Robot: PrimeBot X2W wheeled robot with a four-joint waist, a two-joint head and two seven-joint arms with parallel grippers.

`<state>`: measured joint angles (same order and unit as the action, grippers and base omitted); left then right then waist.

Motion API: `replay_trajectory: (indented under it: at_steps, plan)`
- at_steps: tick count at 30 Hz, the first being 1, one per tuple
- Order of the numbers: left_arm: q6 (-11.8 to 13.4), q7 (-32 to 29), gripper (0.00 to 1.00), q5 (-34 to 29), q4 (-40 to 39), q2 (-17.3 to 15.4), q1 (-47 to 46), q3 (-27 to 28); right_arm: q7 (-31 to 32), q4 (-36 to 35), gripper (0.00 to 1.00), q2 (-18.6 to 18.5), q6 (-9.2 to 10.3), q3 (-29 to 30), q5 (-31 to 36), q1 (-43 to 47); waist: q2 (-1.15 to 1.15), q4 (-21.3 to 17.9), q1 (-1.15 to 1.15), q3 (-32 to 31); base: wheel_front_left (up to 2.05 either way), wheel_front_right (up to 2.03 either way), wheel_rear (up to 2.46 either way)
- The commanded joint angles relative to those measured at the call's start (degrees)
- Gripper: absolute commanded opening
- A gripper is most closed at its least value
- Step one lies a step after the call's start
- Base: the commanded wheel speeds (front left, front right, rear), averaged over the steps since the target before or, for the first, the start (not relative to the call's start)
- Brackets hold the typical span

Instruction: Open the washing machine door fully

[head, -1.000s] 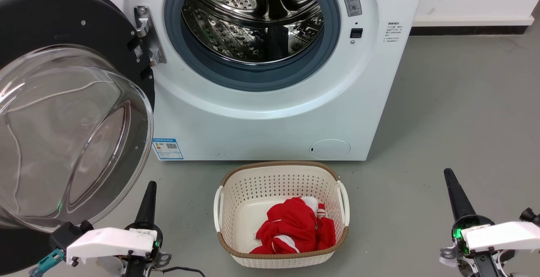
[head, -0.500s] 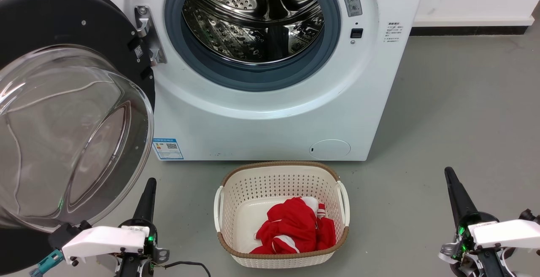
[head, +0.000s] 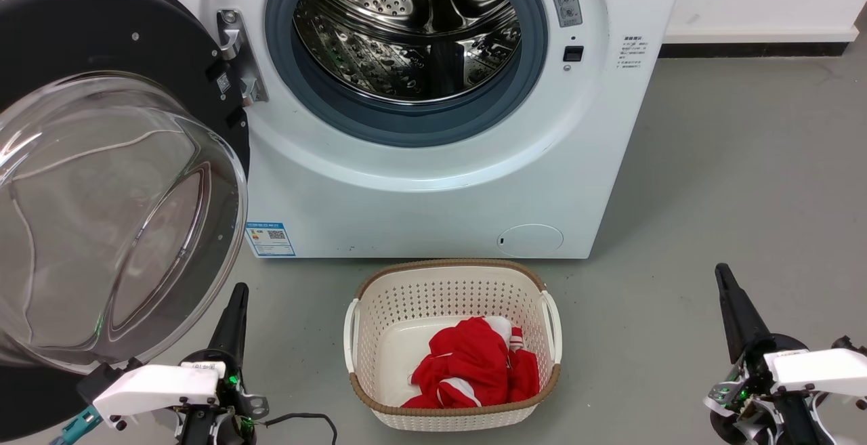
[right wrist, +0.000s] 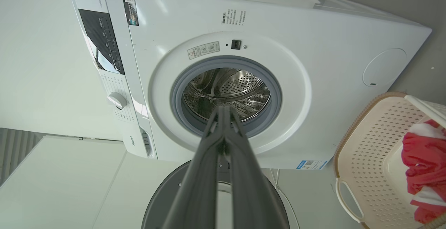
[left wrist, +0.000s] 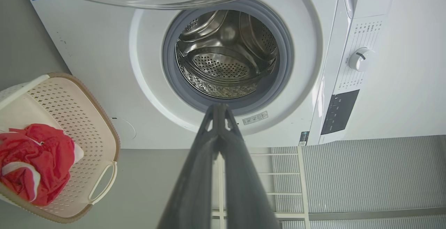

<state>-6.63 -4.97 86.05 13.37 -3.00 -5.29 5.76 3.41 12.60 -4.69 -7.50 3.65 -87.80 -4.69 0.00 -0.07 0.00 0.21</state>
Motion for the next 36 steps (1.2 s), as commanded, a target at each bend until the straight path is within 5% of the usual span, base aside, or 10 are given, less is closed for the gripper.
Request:
replay_trajectory:
  at_steps: [1, 15, 36]
  plan:
    - [-0.43, -0.45, 0.00, 1.06, 0.17, 0.05, -0.92, 0.19, 0.31, 0.15, 0.00, 0.05, 0.01, 0.17, -1.18, -0.90, 0.00, 0.01, 0.00, 0.00, 0.00, 0.00, 0.00]
    - [-1.06, -1.83, 0.00, 6.64, 0.85, 0.18, -1.23, 0.98, 1.52, 1.52, 0.00, 0.25, 0.01, 0.72, -6.77, -1.73, 0.00, 0.07, 0.00, -0.03, 0.00, 0.00, 0.00]
    - [-0.99, -1.75, 0.00, 6.39, 0.78, 0.17, -1.17, 0.94, 1.82, 1.49, 0.00, 0.61, 0.01, 1.17, -6.02, -1.76, 0.00, 0.07, 0.00, -0.03, 0.00, 0.00, 0.00]
